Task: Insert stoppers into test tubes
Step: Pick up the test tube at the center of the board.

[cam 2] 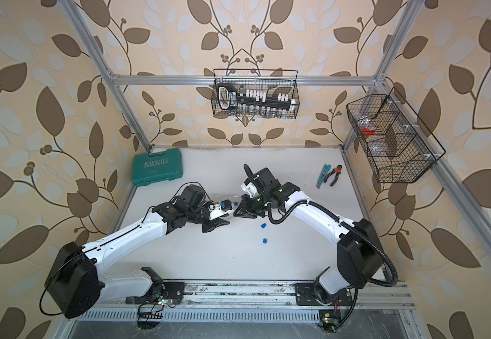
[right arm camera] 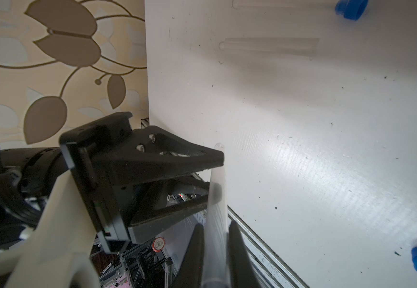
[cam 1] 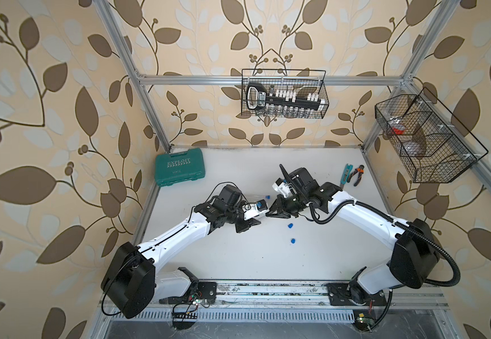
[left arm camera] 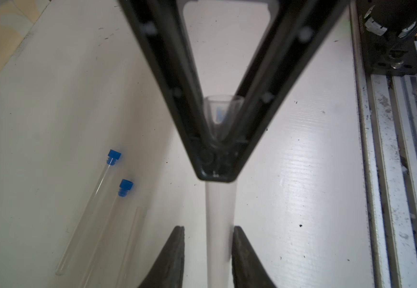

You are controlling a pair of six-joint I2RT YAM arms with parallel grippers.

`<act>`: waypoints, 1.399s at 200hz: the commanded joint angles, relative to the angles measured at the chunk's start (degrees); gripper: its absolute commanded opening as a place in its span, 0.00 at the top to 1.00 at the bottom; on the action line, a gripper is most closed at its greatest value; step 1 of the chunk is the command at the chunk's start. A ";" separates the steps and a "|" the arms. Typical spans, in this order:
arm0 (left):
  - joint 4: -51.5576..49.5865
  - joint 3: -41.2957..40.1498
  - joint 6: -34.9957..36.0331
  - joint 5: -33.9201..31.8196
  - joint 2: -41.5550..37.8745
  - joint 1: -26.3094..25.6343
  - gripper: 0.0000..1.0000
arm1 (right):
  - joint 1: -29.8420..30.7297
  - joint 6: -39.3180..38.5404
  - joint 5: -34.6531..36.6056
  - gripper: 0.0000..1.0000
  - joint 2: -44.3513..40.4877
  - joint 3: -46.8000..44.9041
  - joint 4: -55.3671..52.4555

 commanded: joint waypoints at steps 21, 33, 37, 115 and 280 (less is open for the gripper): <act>3.66 -2.31 -2.08 -0.07 -1.65 -0.62 0.73 | -0.96 2.02 -3.34 0.92 -2.20 -0.10 2.81; 3.70 -2.47 -2.09 0.02 -1.70 -0.64 0.73 | -1.02 2.41 -3.67 0.92 -2.42 -0.42 3.44; 3.73 -2.49 -2.08 0.02 -1.74 -0.58 0.74 | -0.99 2.41 -3.67 0.92 -2.43 -0.43 3.53; 5.76 -4.25 -2.59 2.13 -4.73 -0.62 0.75 | -1.31 2.68 -3.22 0.92 -2.34 -0.72 3.27; 5.06 -1.98 -9.79 -8.91 -1.98 -0.54 1.00 | -5.29 -19.27 22.58 0.52 -13.08 -1.23 -13.54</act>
